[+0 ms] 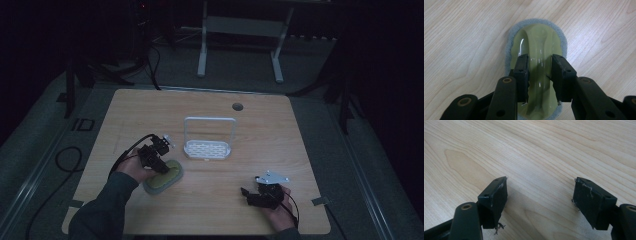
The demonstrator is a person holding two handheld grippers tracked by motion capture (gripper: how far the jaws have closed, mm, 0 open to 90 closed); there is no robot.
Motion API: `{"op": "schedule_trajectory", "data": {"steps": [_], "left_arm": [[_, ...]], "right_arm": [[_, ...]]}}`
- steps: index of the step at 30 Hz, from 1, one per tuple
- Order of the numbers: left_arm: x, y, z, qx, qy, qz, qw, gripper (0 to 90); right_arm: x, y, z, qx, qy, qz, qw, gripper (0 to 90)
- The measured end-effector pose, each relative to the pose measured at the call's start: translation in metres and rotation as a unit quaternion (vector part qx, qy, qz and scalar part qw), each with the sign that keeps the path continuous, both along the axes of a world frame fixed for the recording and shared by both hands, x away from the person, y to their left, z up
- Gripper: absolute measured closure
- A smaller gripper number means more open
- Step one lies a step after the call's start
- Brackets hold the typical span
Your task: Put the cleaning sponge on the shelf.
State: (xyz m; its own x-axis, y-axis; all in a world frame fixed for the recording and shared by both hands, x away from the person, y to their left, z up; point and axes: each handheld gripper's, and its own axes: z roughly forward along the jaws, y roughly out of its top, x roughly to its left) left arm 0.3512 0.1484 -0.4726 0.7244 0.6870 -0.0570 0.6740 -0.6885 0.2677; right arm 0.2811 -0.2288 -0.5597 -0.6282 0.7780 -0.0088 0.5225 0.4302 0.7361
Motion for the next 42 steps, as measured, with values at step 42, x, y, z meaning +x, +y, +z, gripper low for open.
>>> {"op": "schedule_trajectory", "data": {"steps": [42], "left_arm": [[0.015, -0.017, -0.004, 0.076, 0.063, -0.042, 0.9942, 69.8]], "right_arm": [[0.0, 0.0, 0.0, 0.0, 0.0, 0.0, 1.0, 27.1]]}}
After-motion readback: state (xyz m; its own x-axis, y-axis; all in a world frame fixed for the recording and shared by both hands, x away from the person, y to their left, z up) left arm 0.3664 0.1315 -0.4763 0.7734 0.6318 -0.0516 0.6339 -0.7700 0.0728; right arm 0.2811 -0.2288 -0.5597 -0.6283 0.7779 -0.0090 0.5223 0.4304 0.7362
